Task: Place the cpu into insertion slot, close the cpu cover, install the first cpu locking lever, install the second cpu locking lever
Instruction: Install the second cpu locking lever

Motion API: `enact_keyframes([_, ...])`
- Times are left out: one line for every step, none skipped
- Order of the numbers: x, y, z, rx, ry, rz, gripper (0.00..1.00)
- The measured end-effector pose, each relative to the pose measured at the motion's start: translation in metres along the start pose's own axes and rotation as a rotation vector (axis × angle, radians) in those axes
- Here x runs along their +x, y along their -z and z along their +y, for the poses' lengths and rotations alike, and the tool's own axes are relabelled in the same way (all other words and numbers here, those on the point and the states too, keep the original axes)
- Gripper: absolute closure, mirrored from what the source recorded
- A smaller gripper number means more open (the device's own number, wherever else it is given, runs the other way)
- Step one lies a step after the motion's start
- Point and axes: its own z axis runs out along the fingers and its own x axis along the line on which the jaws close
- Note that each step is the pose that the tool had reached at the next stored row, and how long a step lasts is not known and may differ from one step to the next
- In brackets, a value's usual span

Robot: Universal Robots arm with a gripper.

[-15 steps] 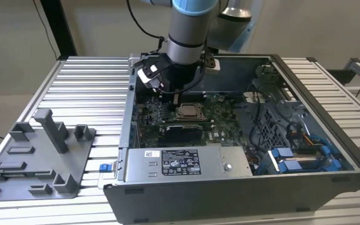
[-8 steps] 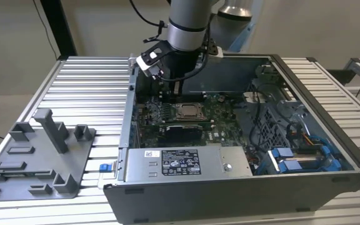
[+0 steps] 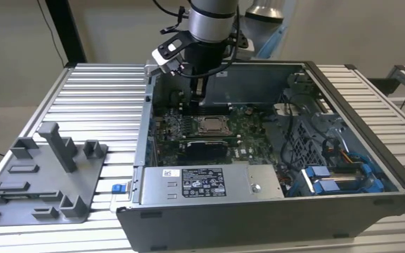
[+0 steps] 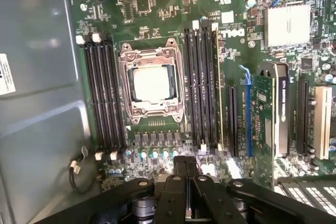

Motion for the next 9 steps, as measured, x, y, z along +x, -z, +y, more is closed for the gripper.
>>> enact_keyframes([0.0000,0.0003,0.0000,0.0000,0.000,0.0000,1.00])
enact_keyframes([0.0001,0.0006,-0.0001,0.0001,0.000,-0.0002,1.00])
enact_keyframes([0.0001,0.0009,-0.0001,0.0001,0.000,-0.0001,1.00])
enact_keyframes([0.0001,0.0012,-0.0001,0.0001,0.000,-0.0002,1.00])
enact_keyframes([0.0001,0.0014,-0.0002,0.0001,0.000,-0.0001,1.00])
enact_keyframes([0.0001,0.0018,-0.0002,0.0001,0.000,-0.0002,1.00])
enact_keyframes([0.0002,0.0020,-0.0002,0.0001,0.000,-0.0002,1.00])
enact_keyframes([0.0002,0.0023,-0.0002,0.0001,0.000,-0.0001,1.00])
enact_keyframes([0.0002,0.0026,-0.0003,0.0001,0.000,-0.0002,1.00])
